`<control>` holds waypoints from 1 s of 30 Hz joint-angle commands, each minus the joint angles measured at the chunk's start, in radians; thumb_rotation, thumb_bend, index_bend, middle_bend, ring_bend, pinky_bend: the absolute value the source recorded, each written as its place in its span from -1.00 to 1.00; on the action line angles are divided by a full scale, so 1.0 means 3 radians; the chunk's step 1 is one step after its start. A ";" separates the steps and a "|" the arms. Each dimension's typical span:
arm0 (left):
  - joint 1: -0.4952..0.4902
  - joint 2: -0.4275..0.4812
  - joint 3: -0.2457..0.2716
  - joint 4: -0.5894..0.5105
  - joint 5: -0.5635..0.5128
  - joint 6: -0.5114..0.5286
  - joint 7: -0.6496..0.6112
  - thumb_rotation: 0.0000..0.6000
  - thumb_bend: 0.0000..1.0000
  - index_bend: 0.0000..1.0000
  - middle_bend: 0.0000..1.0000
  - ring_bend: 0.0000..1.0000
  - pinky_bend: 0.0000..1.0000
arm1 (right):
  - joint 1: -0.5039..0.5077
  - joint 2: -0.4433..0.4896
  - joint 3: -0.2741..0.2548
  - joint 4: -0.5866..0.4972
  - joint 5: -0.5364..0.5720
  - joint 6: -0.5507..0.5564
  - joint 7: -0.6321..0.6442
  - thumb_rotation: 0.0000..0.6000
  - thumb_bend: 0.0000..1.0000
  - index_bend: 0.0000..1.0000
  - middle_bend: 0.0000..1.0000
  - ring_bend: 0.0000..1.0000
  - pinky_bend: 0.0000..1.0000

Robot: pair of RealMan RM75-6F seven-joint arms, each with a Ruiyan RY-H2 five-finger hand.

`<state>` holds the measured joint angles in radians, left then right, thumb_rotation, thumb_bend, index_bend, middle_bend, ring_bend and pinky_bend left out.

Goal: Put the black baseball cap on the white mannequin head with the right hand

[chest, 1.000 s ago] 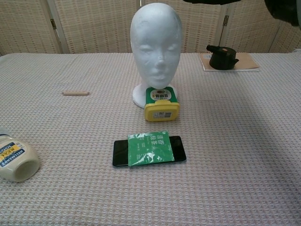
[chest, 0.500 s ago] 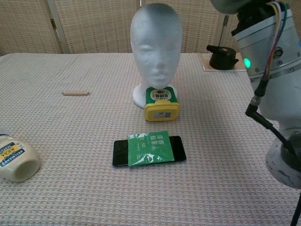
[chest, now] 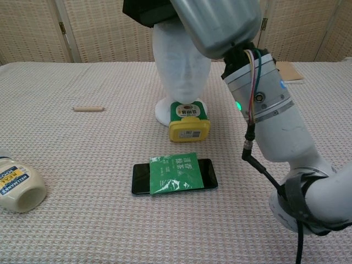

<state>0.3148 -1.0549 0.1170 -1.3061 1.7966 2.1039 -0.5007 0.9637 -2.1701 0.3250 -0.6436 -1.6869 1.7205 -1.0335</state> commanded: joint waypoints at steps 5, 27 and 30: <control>0.0021 0.0020 -0.0019 0.0073 -0.0062 0.0036 -0.0191 1.00 -0.39 -0.62 -0.82 -0.92 -0.74 | -0.0077 -0.0240 -0.0158 0.0201 -0.0014 0.0105 0.0005 1.00 0.23 0.74 0.60 0.62 0.94; 0.0082 -0.0020 -0.0023 0.0142 -0.0032 0.0114 -0.0161 1.00 -0.39 -0.62 -0.82 -0.92 -0.73 | -0.0366 -0.0109 -0.0161 -0.0111 0.0085 0.0218 -0.0235 1.00 0.23 0.74 0.59 0.62 0.94; 0.0079 -0.0014 -0.0022 0.0157 -0.0034 0.0108 -0.0193 1.00 -0.39 -0.62 -0.82 -0.92 -0.74 | -0.0363 -0.0161 -0.0172 -0.0061 0.0093 0.0186 -0.0217 1.00 0.23 0.74 0.59 0.62 0.94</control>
<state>0.3386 -1.0593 0.1105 -1.2597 1.7865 2.1362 -0.5573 0.8546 -2.2141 0.2753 -0.6661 -1.6596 1.7791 -1.1007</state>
